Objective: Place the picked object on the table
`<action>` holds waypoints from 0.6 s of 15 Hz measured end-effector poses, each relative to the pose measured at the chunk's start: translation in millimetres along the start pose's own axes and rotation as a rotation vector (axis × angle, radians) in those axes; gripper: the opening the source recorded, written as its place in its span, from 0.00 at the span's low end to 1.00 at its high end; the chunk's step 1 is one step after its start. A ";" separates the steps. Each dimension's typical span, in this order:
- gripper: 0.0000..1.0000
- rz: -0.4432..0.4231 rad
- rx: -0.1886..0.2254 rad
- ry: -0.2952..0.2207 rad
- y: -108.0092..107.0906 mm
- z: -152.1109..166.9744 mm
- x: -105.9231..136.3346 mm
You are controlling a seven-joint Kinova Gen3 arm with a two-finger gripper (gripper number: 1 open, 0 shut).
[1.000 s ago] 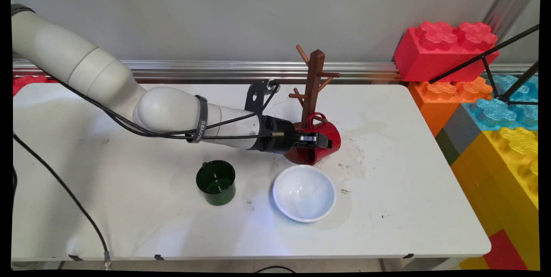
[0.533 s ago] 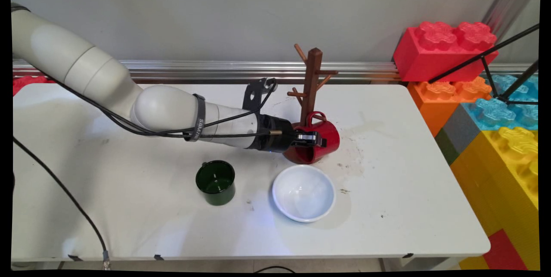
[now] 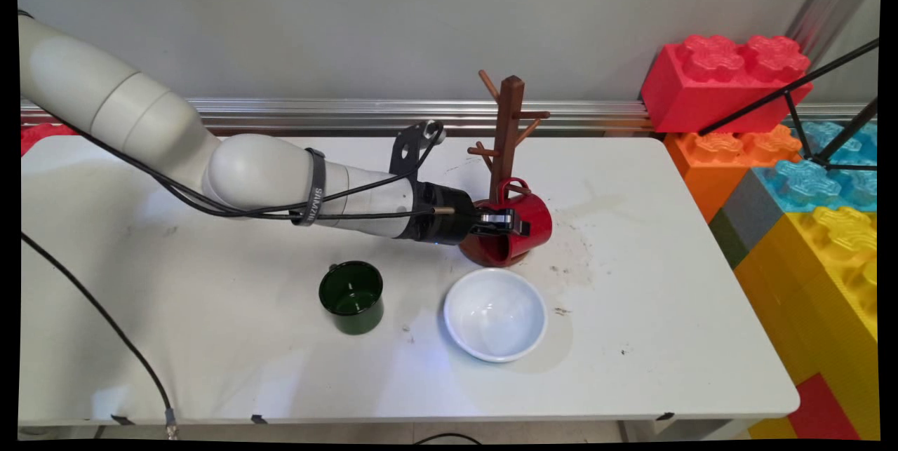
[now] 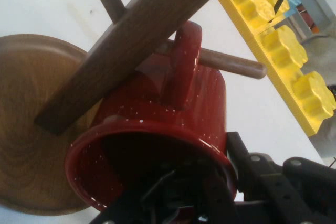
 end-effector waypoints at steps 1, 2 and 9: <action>0.00 -0.001 -0.005 -0.001 1.5 -2.0 -0.4; 0.00 -0.002 -0.010 -0.003 3.1 -3.3 -0.6; 0.00 -0.012 -0.051 -0.015 21.1 -12.5 -2.6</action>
